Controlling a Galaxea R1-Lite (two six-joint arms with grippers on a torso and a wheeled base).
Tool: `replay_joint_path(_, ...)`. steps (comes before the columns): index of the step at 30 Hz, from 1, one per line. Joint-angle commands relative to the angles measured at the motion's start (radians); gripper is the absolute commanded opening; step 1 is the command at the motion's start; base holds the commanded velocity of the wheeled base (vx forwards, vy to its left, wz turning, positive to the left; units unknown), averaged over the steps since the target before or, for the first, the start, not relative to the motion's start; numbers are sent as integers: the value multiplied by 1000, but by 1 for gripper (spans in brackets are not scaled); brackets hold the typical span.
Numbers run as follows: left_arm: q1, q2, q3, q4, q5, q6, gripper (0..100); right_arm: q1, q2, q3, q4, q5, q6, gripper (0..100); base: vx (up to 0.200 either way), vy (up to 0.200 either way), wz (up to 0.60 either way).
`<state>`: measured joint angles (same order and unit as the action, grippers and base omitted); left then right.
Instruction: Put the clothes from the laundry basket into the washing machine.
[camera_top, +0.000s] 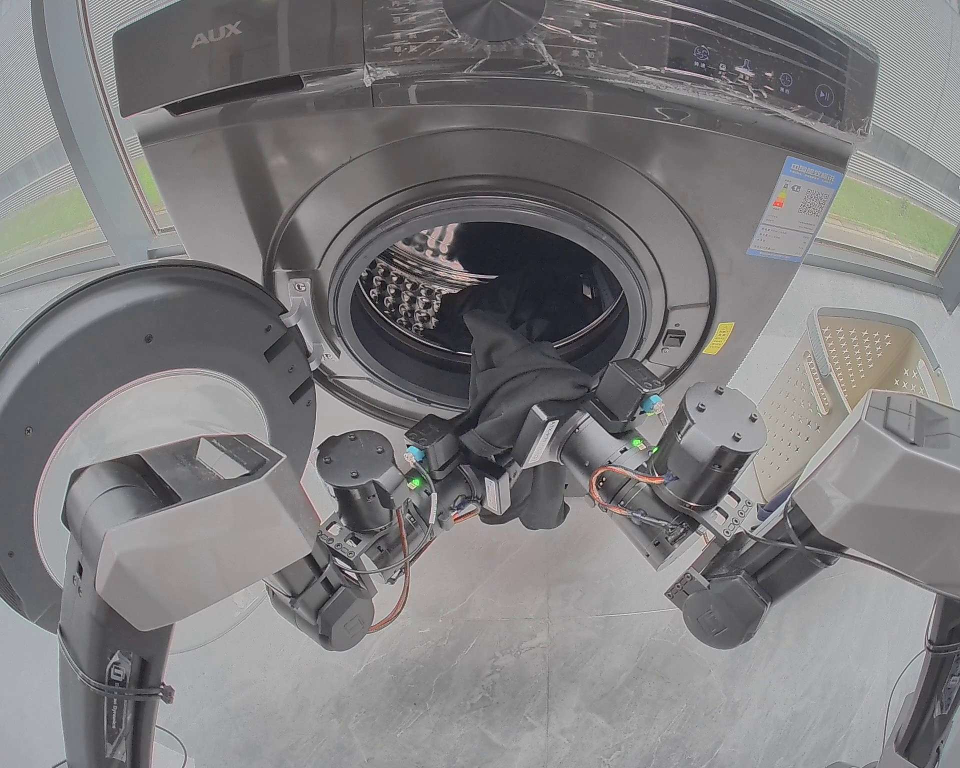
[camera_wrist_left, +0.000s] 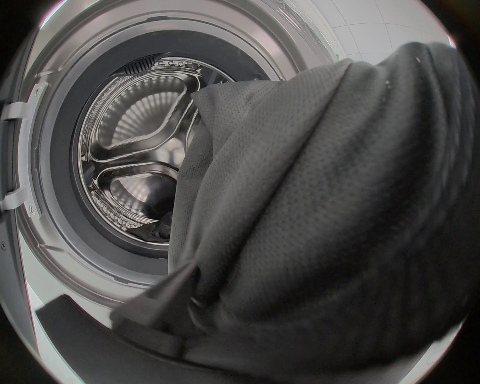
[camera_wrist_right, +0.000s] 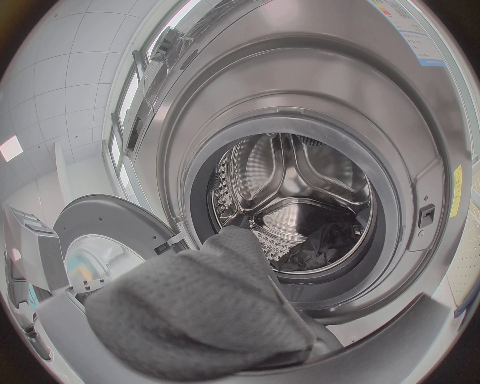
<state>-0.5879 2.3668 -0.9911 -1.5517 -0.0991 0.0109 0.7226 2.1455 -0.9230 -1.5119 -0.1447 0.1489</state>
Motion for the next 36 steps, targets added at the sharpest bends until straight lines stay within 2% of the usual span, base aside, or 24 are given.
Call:
replay_joint_path(1, 2, 12, -43, -1, 15, -17, 0, 3, -1, 4, -1, 0, 6, 0, 0, 0, 0)
replay_joint_path(3, 3, 14, -49, -1, 22, -32, 0, 5, -12, 16, -1, -1, 6, 0, 0, 0, 0)
replay_joint_path(6, 10, 9, -43, -2, 27, -40, 0, 0, -23, 30, -1, -1, 8, 0, 0, 0, 0)
replay_joint_path(15, 33, -74, 12, -2, 27, -48, 0, -46, -39, 72, -1, -3, 29, 0, 0, 0, 0)
replay_joint_path(18, 33, -74, 12, -2, 27, -48, 0, -46, -39, 72, -1, -3, 29, 0, 0, 0, 0)
replay_joint_path(21, 33, -129, 65, -2, 27, -51, 0, -55, -21, 81, -1, -27, 37, 0, 0, 0, 0)
replay_joint_path(29, 28, -176, 123, -2, 26, -51, 0, -54, -9, 79, 1, -29, 38, 0, 0, 0, 0)
replay_joint_path(30, 28, -176, 123, -2, 26, -52, 0, -54, -9, 79, 1, -29, 38, 100, 0, 0, 0)
replay_joint_path(36, 30, -202, 147, -2, 26, -52, 0, -58, -13, 108, -1, -27, 46, 100, 0, 0, 0)
